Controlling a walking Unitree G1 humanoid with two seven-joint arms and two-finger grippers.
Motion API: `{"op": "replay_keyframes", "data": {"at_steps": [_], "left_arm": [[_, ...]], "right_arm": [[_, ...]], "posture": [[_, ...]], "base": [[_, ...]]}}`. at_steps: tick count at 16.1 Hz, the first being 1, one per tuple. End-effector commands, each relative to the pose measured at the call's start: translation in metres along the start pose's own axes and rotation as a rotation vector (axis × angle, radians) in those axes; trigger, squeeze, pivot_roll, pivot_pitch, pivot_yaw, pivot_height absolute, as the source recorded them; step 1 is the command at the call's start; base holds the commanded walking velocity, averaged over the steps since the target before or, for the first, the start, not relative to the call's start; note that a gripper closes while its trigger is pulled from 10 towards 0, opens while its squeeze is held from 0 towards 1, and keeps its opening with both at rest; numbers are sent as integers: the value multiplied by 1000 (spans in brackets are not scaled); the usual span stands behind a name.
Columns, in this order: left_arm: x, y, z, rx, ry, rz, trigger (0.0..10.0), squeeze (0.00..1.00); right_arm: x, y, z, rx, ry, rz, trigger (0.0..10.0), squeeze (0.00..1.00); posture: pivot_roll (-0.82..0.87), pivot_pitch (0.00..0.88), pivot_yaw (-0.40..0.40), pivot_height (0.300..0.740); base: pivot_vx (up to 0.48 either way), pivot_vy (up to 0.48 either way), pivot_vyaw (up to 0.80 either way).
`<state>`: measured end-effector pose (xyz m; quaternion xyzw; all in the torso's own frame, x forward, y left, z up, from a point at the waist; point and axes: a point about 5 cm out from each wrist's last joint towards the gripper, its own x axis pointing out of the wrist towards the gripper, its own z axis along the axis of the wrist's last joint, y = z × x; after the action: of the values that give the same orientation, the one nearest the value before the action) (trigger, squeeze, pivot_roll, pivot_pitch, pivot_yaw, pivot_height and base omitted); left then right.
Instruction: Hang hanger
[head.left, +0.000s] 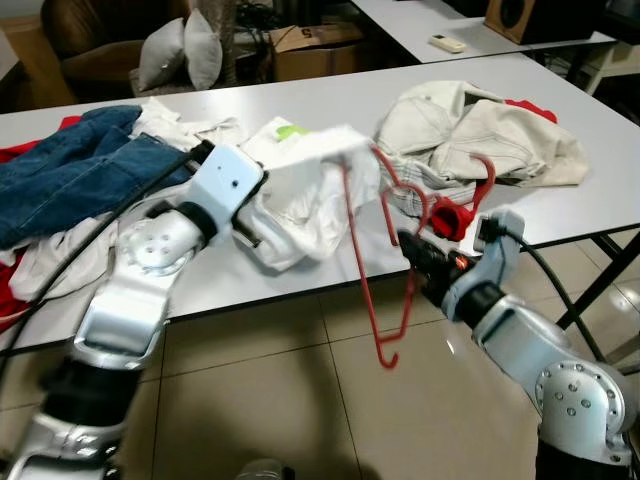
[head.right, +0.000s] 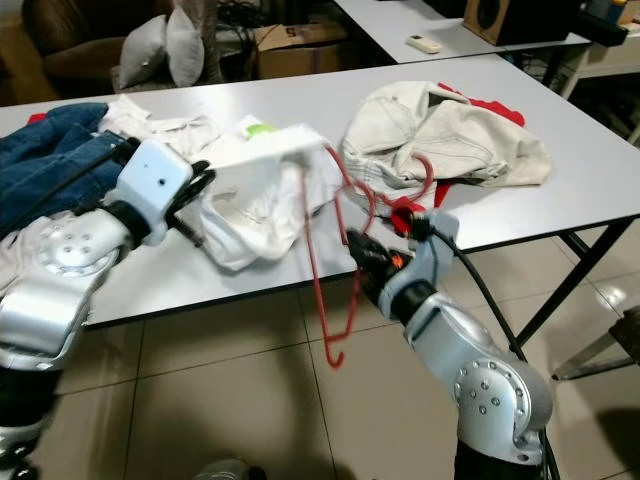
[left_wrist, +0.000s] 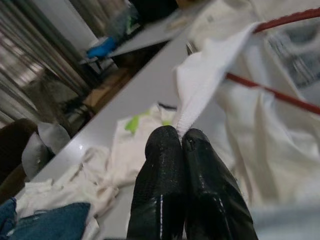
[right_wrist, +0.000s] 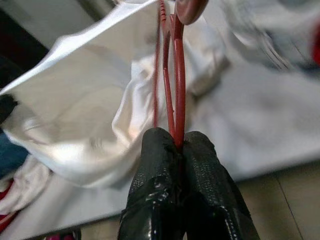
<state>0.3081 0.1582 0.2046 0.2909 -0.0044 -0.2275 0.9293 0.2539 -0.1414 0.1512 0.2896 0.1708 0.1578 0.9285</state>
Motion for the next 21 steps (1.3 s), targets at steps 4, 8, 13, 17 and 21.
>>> {"op": "replay_keyframes", "data": {"at_steps": [4, 8, 13, 17, 21], "left_arm": [[-4, -22, -14, 35, 60, -124, 0, 0], [2, -29, 13, 67, -81, -223, 0, 0], [7, -3, 34, 106, -146, -105, 0, 0], [-5, 19, 29, 168, -112, -103, 0, 0], [-11, -5, 0, 157, 0, -182, 0, 0]], "right_arm": [[4, 0, -7, 103, 11, 9, 10000, 0], [14, 32, 5, 127, -14, 233, 10000, 0], [33, 41, -8, 5, 110, 283, 10000, 0], [39, 19, 14, 132, -51, 169, 10000, 0], [49, 2, 32, 393, -167, 103, 10000, 0]], "posture": [[17, 0, 81, 740], [20, 0, 74, 740], [33, 0, 58, 740], [33, 0, 55, 740], [36, 0, 61, 740]], "base": [[0, 0, 0], [0, 0, 0], [0, 0, 0], [0, 0, 0], [0, 0, 0]]}}
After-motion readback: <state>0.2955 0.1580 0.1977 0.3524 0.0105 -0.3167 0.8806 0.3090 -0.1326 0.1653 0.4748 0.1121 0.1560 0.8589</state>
